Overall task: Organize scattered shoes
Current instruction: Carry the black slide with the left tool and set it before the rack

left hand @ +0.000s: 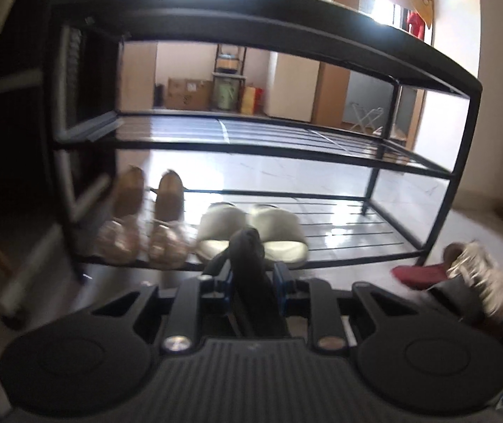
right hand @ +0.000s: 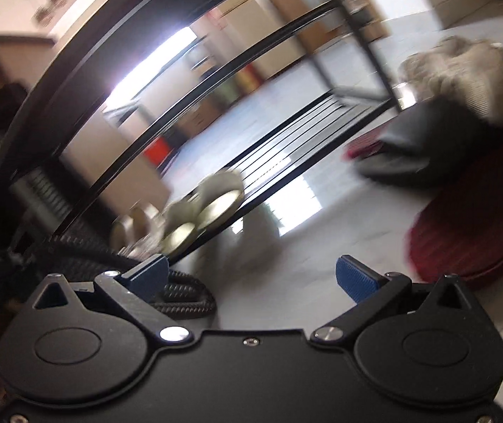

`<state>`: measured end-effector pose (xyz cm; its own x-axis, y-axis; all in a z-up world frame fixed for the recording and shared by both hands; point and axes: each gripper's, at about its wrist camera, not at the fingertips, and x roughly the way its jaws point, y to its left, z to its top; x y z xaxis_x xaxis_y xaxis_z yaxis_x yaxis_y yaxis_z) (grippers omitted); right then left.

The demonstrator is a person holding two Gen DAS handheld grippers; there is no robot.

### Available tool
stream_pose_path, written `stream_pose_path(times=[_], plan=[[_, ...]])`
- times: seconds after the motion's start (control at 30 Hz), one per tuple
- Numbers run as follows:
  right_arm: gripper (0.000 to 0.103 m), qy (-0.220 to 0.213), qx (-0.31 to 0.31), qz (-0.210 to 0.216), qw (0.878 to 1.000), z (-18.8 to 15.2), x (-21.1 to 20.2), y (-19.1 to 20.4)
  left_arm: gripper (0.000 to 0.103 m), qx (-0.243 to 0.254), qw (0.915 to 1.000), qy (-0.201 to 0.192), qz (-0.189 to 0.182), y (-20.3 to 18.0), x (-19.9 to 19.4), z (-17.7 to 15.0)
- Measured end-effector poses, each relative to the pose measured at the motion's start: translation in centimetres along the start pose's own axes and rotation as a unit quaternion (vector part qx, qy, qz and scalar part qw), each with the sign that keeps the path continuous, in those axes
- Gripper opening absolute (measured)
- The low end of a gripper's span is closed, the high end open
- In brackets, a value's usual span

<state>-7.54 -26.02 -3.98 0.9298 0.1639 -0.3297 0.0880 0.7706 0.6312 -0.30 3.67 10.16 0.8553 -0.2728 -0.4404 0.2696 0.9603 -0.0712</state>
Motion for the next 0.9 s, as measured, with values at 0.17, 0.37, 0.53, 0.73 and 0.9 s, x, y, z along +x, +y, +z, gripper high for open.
stream_pose_path(times=[0.17,0.37,0.53,0.73,0.9], plan=[[0.103,0.008,-0.009,-0.004,1.000,-0.5,0.1,0.5,0.019,0.065,0.9978,-0.012,-0.003,-0.2,-1.7,-0.5],[0.103,-0.009,0.045,-0.065,0.997,0.3,-0.7,-2.0,0.020,0.094,0.9907,0.045,-0.088,-4.2,-0.3,-3.9],[0.103,-0.037,0.094,-0.107,0.989,1.0,-2.1,-4.2,0.025,0.139,0.9806,0.077,-0.115,-8.7,1.4,-7.3],[0.103,-0.061,0.146,-0.142,0.977,1.6,-3.1,-6.4,0.031,0.224,0.9611,0.110,-0.119,-13.2,3.1,-11.4],[0.103,-0.059,0.161,-0.142,0.975,1.2,-2.6,-8.5,0.036,0.250,0.9524,0.122,-0.123,-14.3,3.4,-12.4]])
